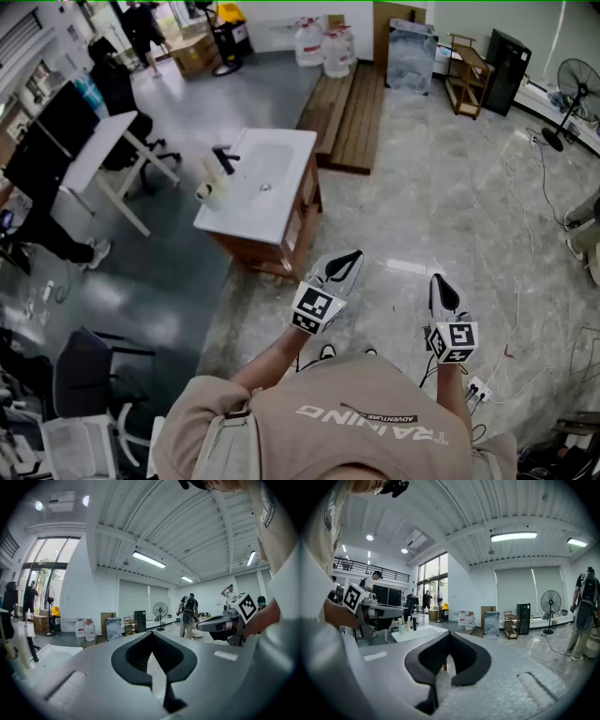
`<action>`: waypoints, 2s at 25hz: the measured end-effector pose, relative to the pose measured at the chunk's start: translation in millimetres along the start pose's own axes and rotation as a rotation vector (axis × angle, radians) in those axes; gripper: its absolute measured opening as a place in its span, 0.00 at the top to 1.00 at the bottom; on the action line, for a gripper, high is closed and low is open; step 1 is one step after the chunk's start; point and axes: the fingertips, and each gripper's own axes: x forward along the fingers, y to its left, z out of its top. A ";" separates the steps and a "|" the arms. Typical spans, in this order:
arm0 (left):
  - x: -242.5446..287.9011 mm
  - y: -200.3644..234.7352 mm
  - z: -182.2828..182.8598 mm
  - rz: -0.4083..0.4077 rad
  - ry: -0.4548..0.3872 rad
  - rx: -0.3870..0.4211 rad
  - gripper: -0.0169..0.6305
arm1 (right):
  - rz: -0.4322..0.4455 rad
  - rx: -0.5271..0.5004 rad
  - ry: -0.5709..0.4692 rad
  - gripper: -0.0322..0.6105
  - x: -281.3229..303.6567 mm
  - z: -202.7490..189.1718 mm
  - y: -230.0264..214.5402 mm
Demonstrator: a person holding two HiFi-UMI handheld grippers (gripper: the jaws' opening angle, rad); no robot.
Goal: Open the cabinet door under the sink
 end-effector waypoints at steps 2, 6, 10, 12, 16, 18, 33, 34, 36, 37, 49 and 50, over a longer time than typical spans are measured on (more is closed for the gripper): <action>1.1 0.5 -2.6 0.001 0.012 0.003 0.95 | 0.008 -0.005 -0.005 0.95 3.5 2.4 2.7; 1.4 2.5 -8.8 0.002 0.026 -0.006 0.95 | 0.023 -0.003 0.007 0.95 9.1 -2.8 9.6; 5.0 6.7 -16.8 -0.001 0.025 -0.013 0.95 | 0.013 0.002 0.018 0.95 11.6 -7.8 8.8; 4.3 10.3 -18.9 0.001 0.031 -0.025 0.95 | 0.009 0.004 0.020 0.95 13.5 -8.4 9.6; 1.0 20.3 -24.9 0.010 0.044 -0.050 0.95 | 0.007 -0.001 0.038 0.95 22.1 -10.0 13.3; 0.7 25.3 -27.4 0.009 0.045 -0.052 0.95 | 0.009 0.000 0.042 0.95 27.3 -9.7 15.8; -3.7 73.6 -58.8 -0.023 0.111 -0.100 0.95 | -0.027 0.024 0.095 0.95 75.6 -20.9 40.2; -1.5 74.8 -60.3 -0.027 0.117 -0.104 0.95 | -0.028 0.026 0.099 0.95 78.9 -21.4 39.4; 5.6 78.5 -62.3 -0.032 0.122 -0.107 0.95 | -0.028 0.025 0.101 0.95 86.1 -21.9 35.7; 11.7 82.0 -62.4 -0.031 0.121 -0.103 0.95 | -0.026 0.020 0.100 0.95 91.5 -21.3 32.1; 133.4 112.8 -45.5 -0.015 0.160 -0.035 0.95 | 0.007 -0.058 0.082 0.95 178.7 -12.3 -65.1; 144.6 115.4 -44.9 -0.007 0.168 -0.033 0.95 | 0.016 -0.057 0.083 0.95 185.9 -12.8 -74.7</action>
